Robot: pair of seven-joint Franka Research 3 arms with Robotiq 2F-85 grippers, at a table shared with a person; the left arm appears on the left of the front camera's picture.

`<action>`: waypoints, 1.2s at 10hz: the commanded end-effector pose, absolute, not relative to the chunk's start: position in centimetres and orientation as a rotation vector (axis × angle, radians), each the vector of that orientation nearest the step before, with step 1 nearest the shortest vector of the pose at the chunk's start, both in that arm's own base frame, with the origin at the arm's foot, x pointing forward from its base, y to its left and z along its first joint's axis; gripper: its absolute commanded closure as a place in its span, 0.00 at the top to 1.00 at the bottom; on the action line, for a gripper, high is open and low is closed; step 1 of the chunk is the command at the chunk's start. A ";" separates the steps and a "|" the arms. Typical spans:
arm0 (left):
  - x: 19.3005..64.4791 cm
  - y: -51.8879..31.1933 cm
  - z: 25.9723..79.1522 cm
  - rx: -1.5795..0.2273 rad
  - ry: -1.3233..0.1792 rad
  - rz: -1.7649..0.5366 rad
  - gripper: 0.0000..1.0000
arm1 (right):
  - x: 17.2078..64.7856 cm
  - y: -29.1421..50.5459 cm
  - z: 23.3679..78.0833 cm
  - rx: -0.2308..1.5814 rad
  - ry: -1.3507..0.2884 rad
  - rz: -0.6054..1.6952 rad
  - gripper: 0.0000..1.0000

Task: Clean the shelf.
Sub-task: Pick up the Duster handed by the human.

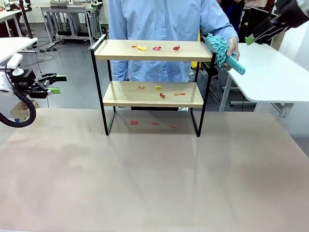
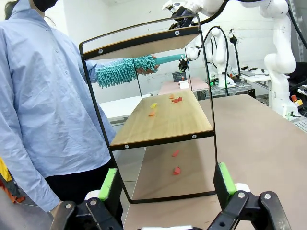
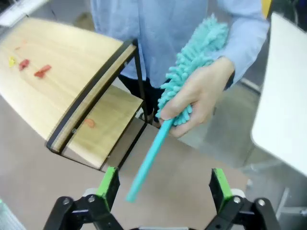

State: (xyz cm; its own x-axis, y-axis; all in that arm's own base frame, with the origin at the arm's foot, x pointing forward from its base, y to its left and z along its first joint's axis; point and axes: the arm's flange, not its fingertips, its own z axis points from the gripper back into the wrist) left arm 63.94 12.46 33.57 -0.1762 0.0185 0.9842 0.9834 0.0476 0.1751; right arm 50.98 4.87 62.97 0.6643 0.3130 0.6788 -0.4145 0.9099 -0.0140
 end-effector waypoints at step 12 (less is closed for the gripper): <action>63.9 12.4 33.8 -1.094 -1.381 -1.300 1.00 | 53.8 11.1 56.4 0.066 -0.516 0.139 0.55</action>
State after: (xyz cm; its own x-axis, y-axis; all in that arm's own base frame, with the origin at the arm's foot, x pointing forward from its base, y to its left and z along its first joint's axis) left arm 63.94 12.47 33.52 -0.1755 0.0187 0.9843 0.9835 0.0477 0.1745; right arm 53.55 10.51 55.71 0.8537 0.1523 0.4980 -0.2014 0.9784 0.0460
